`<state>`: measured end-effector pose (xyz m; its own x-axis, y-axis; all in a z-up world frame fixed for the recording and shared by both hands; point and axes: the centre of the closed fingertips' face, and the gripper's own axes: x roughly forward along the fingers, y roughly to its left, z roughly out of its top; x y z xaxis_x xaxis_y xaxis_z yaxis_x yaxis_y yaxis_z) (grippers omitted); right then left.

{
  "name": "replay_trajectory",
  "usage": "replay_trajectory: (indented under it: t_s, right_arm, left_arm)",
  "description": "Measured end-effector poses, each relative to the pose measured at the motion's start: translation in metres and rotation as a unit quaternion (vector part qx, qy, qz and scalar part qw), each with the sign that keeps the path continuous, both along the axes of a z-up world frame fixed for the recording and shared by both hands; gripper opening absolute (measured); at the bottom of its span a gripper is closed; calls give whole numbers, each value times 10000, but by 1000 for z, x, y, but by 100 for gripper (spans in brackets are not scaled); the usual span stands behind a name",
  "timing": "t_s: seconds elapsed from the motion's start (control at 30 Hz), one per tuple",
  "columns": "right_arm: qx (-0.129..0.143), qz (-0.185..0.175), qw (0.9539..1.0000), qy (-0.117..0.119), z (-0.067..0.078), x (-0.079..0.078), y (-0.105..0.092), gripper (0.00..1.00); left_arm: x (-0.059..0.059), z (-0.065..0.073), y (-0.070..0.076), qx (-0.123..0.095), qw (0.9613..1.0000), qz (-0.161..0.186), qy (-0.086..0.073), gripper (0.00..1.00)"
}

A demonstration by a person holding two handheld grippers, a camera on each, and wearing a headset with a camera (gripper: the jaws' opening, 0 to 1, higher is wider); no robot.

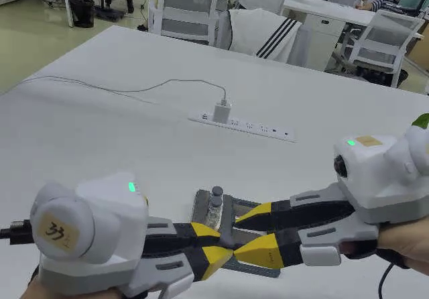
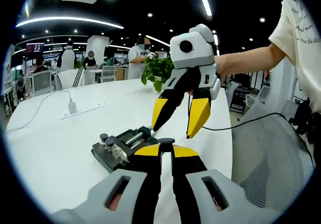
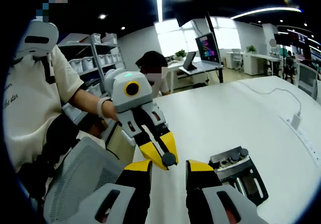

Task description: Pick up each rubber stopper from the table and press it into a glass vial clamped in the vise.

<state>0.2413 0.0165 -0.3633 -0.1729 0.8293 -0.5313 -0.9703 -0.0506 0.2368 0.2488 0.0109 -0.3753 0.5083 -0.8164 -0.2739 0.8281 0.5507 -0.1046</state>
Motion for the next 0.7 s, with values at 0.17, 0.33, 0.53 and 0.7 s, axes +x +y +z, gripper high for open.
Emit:
replay_trajectory:
  t_s: [0.17,0.33,0.53,0.7]
  right_arm:
    - [-308,289,9991,-94,-7,-5,-3,20]
    - [-547,630,9963,-211,-13,-13,-4,17]
    - [-841,952,9910,-415,-20,-18,-8,16]
    - [-976,1075,9882,-497,-23,-19,-13,14]
  left_arm:
    - [-9,-8,-4,112,9998,-168,40,3]
    - [-13,-12,-10,201,9993,-297,52,3]
    - [-15,-13,-16,234,9988,-416,58,3]
    - [-15,-13,-18,224,9987,-442,75,3]
